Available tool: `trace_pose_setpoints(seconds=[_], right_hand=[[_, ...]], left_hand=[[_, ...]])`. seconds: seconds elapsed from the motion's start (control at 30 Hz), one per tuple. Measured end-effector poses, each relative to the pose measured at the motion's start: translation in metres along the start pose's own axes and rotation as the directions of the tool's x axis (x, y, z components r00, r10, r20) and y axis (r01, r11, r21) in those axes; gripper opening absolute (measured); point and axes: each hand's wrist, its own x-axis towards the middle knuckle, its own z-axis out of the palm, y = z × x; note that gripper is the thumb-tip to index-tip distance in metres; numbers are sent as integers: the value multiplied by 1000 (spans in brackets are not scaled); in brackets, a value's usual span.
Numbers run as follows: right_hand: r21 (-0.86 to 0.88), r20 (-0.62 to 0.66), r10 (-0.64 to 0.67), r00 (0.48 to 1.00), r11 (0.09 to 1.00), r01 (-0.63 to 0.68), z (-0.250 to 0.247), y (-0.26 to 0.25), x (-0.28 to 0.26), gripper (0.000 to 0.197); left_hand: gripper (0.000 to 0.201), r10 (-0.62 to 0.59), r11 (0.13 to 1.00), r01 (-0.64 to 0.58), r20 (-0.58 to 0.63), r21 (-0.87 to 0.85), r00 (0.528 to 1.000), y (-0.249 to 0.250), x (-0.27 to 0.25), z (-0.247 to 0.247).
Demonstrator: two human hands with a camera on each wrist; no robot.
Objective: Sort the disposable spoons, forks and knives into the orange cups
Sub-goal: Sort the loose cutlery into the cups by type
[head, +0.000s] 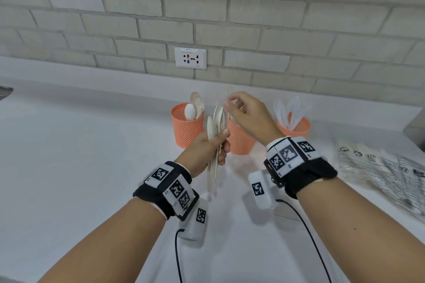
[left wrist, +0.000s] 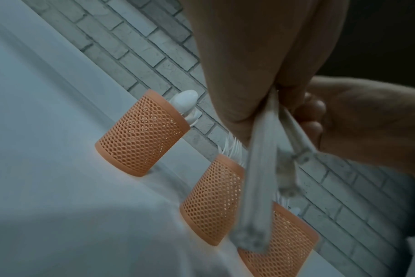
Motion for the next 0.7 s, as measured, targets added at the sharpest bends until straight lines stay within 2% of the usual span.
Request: trace_pose_setpoints(seconds=[0.03, 0.1, 0.2, 0.37, 0.43, 0.53, 0.63, 0.7], right_hand=[[44, 91, 20, 996, 999, -24, 3, -5, -3, 29], [83, 175, 42, 984, 995, -57, 6, -8, -4, 32], [104, 213, 40, 976, 993, -63, 1, -5, -2, 32], [294, 269, 84, 959, 941, -165, -4, 1, -5, 31], [300, 281, 89, 955, 937, -176, -6, 3, -7, 26], [292, 255, 79, 964, 944, -154, -9, 2, -9, 9], [326, 166, 75, 983, 937, -126, -9, 2, -9, 15], [308, 183, 88, 979, 941, -142, -8, -1, -10, 18]], left_hand=[[18, 6, 1000, -6, 14, 3, 1000, 1, 0, 0], [17, 12, 1000, -12, 30, 6, 999, 3, -2, 0], [20, -10, 1000, 10, 24, -11, 1000, 5, -4, -3], [26, -50, 995, 52, 29, -82, 998, 11, -7, -2], [28, -65, 991, 68, 30, -119, 997, 13, -8, -2], [30, -97, 981, 106, 60, -164, 993, 14, -11, -4], [31, -142, 966, 164, 123, -197, 982, 14, -14, -4], [31, -151, 959, 188, 177, -214, 972, 13, -15, -4]])
